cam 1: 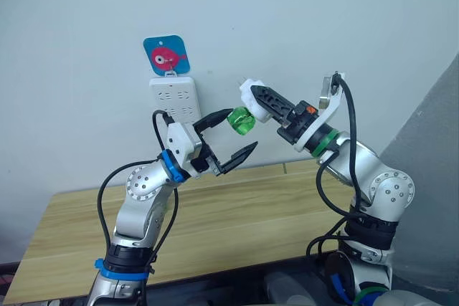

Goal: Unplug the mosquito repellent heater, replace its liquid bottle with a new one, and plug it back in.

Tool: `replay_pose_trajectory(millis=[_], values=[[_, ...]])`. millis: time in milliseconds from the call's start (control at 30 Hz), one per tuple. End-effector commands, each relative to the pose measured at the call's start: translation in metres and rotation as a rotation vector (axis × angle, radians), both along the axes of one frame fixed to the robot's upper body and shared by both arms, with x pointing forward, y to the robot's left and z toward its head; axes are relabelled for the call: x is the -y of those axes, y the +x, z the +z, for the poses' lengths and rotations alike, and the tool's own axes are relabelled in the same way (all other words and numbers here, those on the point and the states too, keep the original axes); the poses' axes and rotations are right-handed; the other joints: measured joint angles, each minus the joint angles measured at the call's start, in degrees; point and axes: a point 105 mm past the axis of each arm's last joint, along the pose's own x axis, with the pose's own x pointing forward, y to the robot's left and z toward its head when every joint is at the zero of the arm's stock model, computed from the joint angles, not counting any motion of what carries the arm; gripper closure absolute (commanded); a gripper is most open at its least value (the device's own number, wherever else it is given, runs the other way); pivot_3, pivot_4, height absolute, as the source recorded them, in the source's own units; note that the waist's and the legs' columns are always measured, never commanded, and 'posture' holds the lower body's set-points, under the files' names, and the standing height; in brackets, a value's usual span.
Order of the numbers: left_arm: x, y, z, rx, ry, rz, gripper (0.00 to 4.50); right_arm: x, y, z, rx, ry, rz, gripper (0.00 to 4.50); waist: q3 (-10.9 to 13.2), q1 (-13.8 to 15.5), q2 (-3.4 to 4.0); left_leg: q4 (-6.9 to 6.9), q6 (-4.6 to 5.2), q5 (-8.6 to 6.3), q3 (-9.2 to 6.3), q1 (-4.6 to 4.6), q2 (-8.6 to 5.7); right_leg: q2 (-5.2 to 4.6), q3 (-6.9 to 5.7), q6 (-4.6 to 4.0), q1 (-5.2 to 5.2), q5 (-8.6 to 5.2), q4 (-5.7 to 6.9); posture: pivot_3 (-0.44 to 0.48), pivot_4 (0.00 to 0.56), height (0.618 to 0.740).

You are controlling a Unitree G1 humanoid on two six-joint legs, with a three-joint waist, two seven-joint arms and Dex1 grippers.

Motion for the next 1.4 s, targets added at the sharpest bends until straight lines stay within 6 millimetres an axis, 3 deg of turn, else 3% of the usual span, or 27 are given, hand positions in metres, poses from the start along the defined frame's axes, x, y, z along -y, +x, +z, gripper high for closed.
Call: replay_pose_trajectory(millis=[33, 567, 800, 1200, 1333, 1400], values=[[0.000, 0.001, 0.013, 0.055, -0.024, 0.017, 0.00, -0.002, -0.005, 0.009, 0.028, 0.029, 0.019, 1.51, 0.00, -0.04, 0.00, 0.00, 0.00, 0.00, 0.00, 0.00, 0.00, 0.00, 0.00, 0.00, 0.00, 0.00, 0.00, -0.197, 0.003, 0.740], [0.007, 0.000, 0.019, 0.051, -0.040, 0.003, 0.00, -0.005, -0.006, 0.010, 0.021, 0.034, 0.023, 1.51, 0.00, -0.10, 0.00, -0.01, 0.00, 0.00, 0.00, -0.02, 0.00, 0.00, 0.01, 0.01, 0.00, 0.00, -0.06, -0.199, 0.002, 0.740], [0.008, 0.001, 0.024, 0.054, -0.054, 0.008, 2.22, -0.005, -0.006, 0.009, 0.019, 0.029, 0.017, 1.51, 0.00, -0.06, 0.00, -0.01, 0.00, 0.00, 0.00, -0.04, 0.00, 0.00, 0.01, 0.01, 0.00, 0.00, -0.08, -0.198, 0.003, 0.740], [0.009, 0.000, 0.024, 0.055, -0.044, 0.009, 2.26, -0.004, -0.006, 0.006, -0.001, 0.029, 0.019, 1.51, 0.00, 0.04, 0.00, -0.01, 0.00, 0.00, 0.00, -0.04, 0.00, 0.00, 0.01, 0.01, 0.00, 0.00, -0.09, -0.197, 0.003, 0.740], [0.008, 0.000, 0.022, 0.057, -0.027, 0.005, 2.26, 0.002, -0.008, 0.007, -0.002, 0.047, 0.023, 0.13, 0.00, 0.05, 0.00, -0.01, 0.00, 0.00, 0.00, -0.04, 0.00, 0.00, 0.01, 0.01, 0.01, 0.00, -0.09, -0.197, 0.003, 0.740], [0.006, -0.001, 0.021, 0.060, -0.017, 0.001, 2.26, 0.009, -0.009, 0.003, -0.013, 0.034, 0.027, 0.00, 0.00, 0.07, 0.00, -0.01, 0.00, 0.00, -0.01, -0.05, 0.00, 0.01, 0.01, 0.01, 0.01, 0.00, -0.11, -0.201, 0.008, 0.740]])
